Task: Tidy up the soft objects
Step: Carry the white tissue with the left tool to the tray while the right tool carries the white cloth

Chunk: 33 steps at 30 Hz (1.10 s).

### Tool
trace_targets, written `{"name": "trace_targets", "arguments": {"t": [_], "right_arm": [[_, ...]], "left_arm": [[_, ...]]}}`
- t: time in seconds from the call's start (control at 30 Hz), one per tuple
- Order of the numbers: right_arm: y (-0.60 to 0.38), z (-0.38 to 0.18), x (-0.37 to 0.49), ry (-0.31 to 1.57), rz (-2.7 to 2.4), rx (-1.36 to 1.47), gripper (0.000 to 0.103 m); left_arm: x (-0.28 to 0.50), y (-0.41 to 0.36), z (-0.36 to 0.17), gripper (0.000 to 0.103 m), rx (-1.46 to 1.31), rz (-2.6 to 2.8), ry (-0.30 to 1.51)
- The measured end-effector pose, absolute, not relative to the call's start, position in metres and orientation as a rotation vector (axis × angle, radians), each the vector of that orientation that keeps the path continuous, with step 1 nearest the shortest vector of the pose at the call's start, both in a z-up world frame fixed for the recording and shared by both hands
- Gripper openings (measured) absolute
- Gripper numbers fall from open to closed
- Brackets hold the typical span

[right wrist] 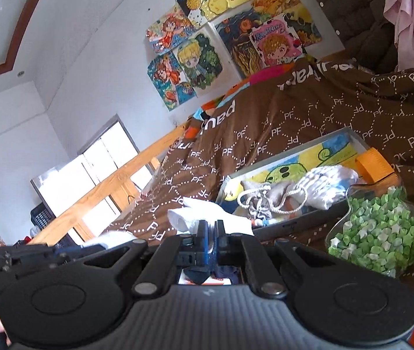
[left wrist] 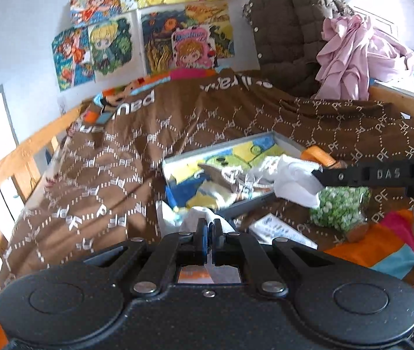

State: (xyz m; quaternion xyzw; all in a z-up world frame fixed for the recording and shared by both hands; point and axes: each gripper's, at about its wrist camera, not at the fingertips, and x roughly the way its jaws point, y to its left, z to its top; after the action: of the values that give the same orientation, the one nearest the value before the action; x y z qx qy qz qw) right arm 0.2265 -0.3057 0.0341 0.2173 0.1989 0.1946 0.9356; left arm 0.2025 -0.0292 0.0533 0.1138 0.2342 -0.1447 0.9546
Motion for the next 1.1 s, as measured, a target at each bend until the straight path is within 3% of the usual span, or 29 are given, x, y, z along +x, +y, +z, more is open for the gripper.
{"name": "trace_targets", "arguments": {"t": [0.57, 0.8, 1.1], "right_arm": [[-0.319, 0.044, 0.251, 0.293, 0.272, 0.361, 0.004], [-0.321, 0.046, 0.311, 0.238, 0.183, 0.236, 0.004], [-0.343, 0.022, 0.367, 0.307, 0.104, 0.242, 0.004]], "left_arm": [[0.257, -0.08, 0.104, 0.001, 0.2, -0.316, 0.272], [0.317, -0.105, 0.088, 0.001, 0.188, -0.338, 0.226], [0.404, -0.125, 0.041, 0.002, 0.073, -0.373, 0.286]]}}
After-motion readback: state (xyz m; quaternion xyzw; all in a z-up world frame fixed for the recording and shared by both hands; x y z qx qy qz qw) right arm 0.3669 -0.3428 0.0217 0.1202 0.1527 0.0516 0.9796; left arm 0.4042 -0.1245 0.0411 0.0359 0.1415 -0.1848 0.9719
